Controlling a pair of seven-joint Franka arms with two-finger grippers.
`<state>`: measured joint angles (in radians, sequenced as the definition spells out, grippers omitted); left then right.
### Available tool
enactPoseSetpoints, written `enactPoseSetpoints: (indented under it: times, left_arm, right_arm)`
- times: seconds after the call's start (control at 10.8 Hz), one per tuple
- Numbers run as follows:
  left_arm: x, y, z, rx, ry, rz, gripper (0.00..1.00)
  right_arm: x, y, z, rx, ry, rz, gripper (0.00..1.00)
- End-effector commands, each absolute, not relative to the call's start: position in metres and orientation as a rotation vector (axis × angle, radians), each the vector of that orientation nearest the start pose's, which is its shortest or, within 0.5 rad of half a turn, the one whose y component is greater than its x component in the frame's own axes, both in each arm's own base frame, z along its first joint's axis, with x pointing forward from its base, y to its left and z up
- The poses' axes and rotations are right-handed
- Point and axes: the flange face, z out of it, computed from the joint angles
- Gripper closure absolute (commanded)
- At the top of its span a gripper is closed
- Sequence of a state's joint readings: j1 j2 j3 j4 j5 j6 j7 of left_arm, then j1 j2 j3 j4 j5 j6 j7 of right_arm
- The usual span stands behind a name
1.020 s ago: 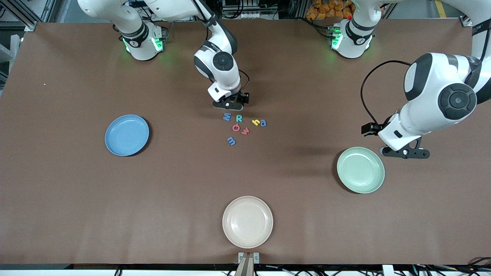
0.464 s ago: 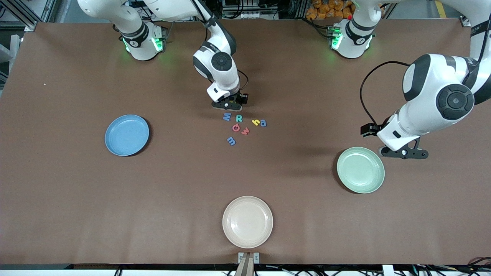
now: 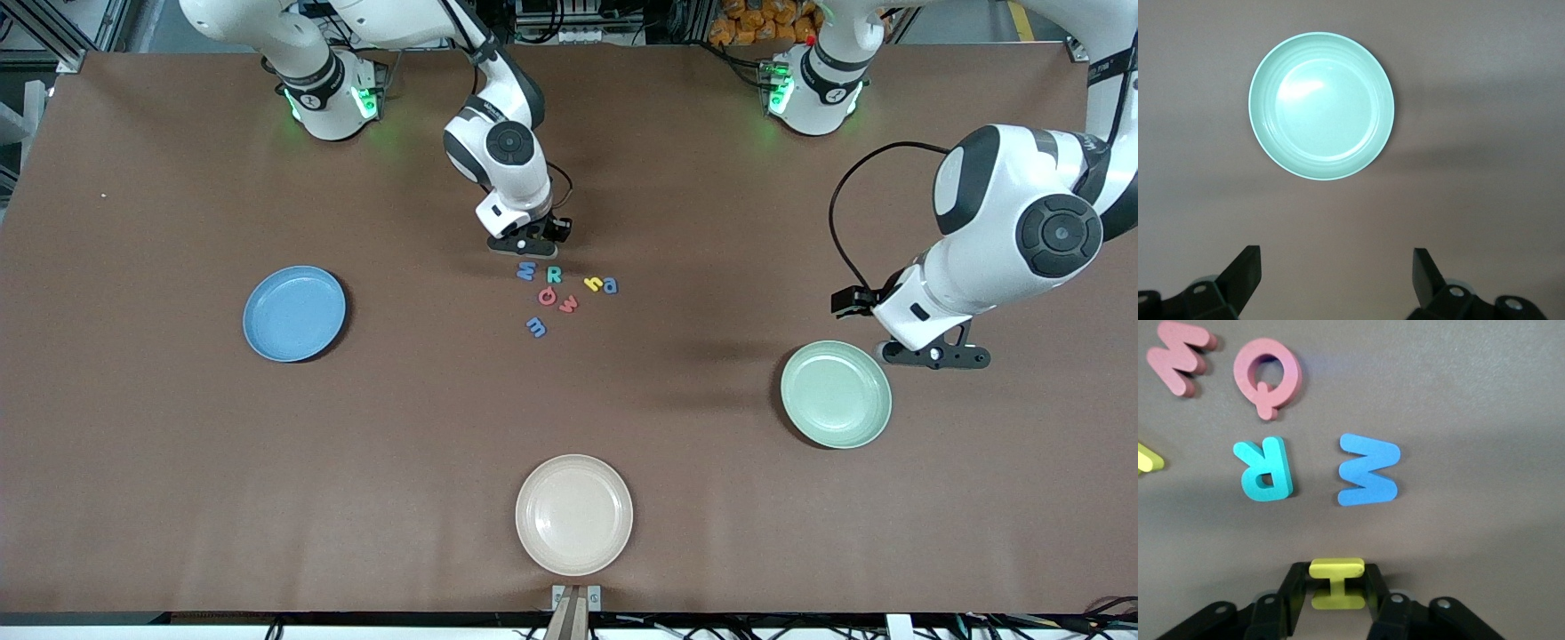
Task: Sort uppercase to blue plate, lowercase to green plate
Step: 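Close the right gripper on the yellow H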
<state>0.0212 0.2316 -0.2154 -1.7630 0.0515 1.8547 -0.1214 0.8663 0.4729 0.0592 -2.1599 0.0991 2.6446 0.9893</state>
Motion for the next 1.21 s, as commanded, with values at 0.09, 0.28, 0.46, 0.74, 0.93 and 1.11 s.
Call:
enactPoseSetpoints:
  times: [0.09,0.28,0.46,0.74,0.93,1.11]
  left_arm:
    - [0.592,-0.111,0.431,-3.143,0.108,0.181,0.0]
    - [0.589,-0.128,0.432,-3.155,0.099,0.185,0.0]
    - [0.584,-0.146,0.431,-3.157,0.073,0.19,0.0]
    - [0.573,-0.185,0.424,-3.164,0.044,0.196,0.0]
    - [0.563,-0.209,0.408,-3.175,0.099,0.177,0.0]
    - [0.549,-0.233,0.381,-3.184,0.033,0.161,0.0]
  right_arm:
    - [0.343,0.439,0.175,-3.072,0.235,0.089,0.74]
    - [0.344,0.439,0.176,-3.073,0.239,0.09,0.77]
    - [0.355,0.432,0.187,-3.071,0.259,0.092,0.77]
    - [0.391,0.393,0.212,-3.118,0.141,0.176,0.78]
    - [0.409,0.372,0.232,-3.137,0.057,0.234,0.78]
    - [0.431,0.341,0.242,-3.14,-0.033,0.267,0.78]
